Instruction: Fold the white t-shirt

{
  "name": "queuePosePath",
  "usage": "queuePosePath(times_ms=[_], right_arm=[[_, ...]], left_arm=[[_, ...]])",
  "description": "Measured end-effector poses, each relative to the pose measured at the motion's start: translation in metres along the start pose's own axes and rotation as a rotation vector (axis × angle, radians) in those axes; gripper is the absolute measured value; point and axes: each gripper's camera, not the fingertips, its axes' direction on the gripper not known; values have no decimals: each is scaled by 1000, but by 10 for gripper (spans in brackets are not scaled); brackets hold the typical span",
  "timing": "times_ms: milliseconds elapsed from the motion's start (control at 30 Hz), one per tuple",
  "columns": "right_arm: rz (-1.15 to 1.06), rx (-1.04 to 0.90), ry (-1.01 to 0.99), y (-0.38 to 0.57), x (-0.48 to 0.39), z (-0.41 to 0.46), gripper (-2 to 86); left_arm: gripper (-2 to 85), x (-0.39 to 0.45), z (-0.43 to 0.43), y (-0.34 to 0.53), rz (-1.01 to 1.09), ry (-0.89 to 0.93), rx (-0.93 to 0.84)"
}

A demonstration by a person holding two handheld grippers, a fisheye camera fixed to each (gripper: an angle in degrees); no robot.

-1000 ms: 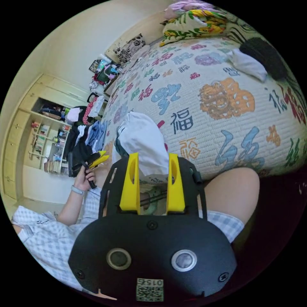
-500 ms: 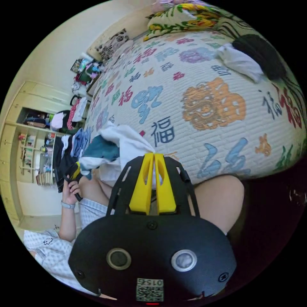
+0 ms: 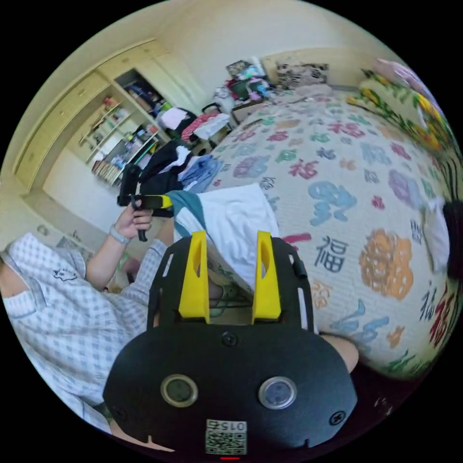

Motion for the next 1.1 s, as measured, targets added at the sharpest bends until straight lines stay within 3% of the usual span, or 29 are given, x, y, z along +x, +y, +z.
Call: queuePosePath(times_ms=[100,200,267,333,500,667,767,900,1000,1100], right_arm=[[-229,-59,-30,-31,-27,17,110],[-361,-96,-113,-36,-27,25,76],[-365,-117,-247,-35,-17,27,78],[-378,-134,-418,-31,-5,28,102],[-414,-74,-455,-21,2,27,109],[-467,-147,-425,-26,4,40,39],[-385,-71,-305,-29,19,33,28],[39,129,-12,-8,81,9,25],[361,129,48,24,135,13,29],[588,72,9,54,174,34,31]], left_arm=[[-3,34,13,-21,145,61,-85],[-4,53,8,-29,190,-72,-110],[-4,60,6,-33,243,-33,-159],[-4,66,4,-40,279,115,-241],[-4,80,3,-51,335,250,-268],[-3,94,16,-67,369,200,-369],[-3,94,8,-74,326,116,-276],[-1,68,-13,-71,137,-45,-26],[21,52,5,-64,45,-165,-33],[66,43,47,-65,-23,-165,-112]])
